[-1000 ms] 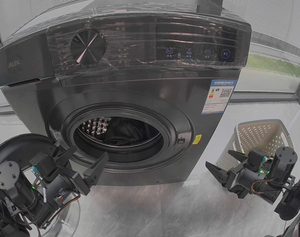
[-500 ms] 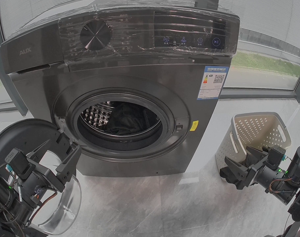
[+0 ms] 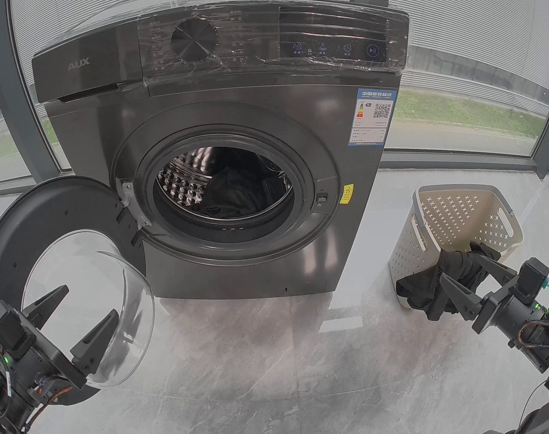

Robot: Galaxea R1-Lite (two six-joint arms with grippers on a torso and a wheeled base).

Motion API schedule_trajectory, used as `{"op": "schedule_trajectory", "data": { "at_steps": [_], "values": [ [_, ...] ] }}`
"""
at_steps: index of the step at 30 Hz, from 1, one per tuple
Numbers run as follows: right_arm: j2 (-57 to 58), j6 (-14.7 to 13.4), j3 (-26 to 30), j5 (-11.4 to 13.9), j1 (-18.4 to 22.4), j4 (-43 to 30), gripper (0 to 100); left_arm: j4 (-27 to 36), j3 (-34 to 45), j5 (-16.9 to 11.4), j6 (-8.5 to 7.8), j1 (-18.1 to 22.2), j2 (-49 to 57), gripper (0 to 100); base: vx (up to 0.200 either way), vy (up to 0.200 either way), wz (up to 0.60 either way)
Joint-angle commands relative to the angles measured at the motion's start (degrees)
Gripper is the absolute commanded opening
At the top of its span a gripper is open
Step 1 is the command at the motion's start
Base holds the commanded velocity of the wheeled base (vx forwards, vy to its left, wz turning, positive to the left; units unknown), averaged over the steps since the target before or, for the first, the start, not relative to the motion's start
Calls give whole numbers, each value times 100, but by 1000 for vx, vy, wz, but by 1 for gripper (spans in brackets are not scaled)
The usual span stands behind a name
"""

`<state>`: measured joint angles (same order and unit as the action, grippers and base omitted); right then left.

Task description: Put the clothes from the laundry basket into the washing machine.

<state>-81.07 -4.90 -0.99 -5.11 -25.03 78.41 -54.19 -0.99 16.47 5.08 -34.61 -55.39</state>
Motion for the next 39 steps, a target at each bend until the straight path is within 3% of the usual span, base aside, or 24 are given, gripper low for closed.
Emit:
{"op": "schedule_trajectory", "data": {
  "at_steps": [1, 2, 3, 4, 5, 9, 11, 15, 16, 17, 19, 21, 25, 27, 30, 34, 36, 38, 39],
  "values": [
    [1163, 174, 99, -43, -90, -959, 100, 778, 99, -12, -34, -2, 1294, 100, 0, 0, 0],
    [1620, 182, 99, -78, -160, -1653, 100, 1130, 99, -12, -43, -2, 1584, 100, 0, 0, 0],
    [1620, 182, 99, -78, -160, -1653, 100, 1130, 99, -12, -43, -2, 1584, 100, 0, 0, 0],
    [2051, 147, 99, -148, -46, -2427, 100, 1560, 99, -12, -34, -2, 1980, 100, 0, 0, 0],
    [2236, 138, 99, -254, 121, -2691, 100, 1798, 99, -12, -34, -2, 2208, 100, 0, 0, 0],
    [2921, 121, 99, -377, 727, -3007, 100, 2764, 99, -12, -86, 112, 3105, 100, 0, 0, 0],
    [3396, 138, 99, -386, 947, -3367, 100, 3265, 99, -12, -122, 481, 3465, 100, 0, 0, 0],
    [4582, 297, 90, -342, 1281, -4484, 100, 4004, 99, -21, -104, 815, 4195, 100, 0, 0, 0],
    [4582, 297, 90, -342, 1281, -4484, 100, 4004, 99, -21, -104, 815, 4195, 100, 0, 0, 0],
    [5277, 393, 90, -333, 1343, -5116, 100, 4338, 99, -74, -78, 938, 4511, 100, 0, 0, 0],
    [5707, 411, 90, -271, 1457, -5477, 100, 4584, 99, -170, -60, 991, 4801, 100, 0, 0, 0],
    [6393, 429, 90, -17, 1729, -5995, 100, 4997, 99, -346, -16, 1053, 5258, 100, 0, 0, 0],
    [7782, 446, 46, 467, 2178, -7155, 100, 5032, 99, -399, 28, 1413, 5539, 100, 0, 0, 0],
    [8107, 437, 46, 634, 2503, -7612, 100, 5032, 99, -399, -86, 1545, 5539, 100, 0, 0, 0],
    [8107, 464, 2, 616, 2538, -7762, 100, 5032, 99, -390, -245, 1914, 5539, 100, 0, 0, 0],
    [8107, 490, -24, 1, 2555, -7867, 100, 5041, 99, -390, -394, 2652, 5539, 100, 0, 0, 0],
    [8107, 437, -24, 45, 2555, -7859, 100, 5067, 99, -531, -614, 2969, 5539, 100, 0, 0, 0],
    [8107, 341, 46, 194, 2529, -7885, 100, 5076, 99, -548, -842, 2890, 5539, 100, 0, 0, 0],
    [8107, 341, 55, 212, 2529, -7876, 100, 5076, 99, -548, -842, 2881, 5539, 100, 0, 0, 0]
  ]
}}
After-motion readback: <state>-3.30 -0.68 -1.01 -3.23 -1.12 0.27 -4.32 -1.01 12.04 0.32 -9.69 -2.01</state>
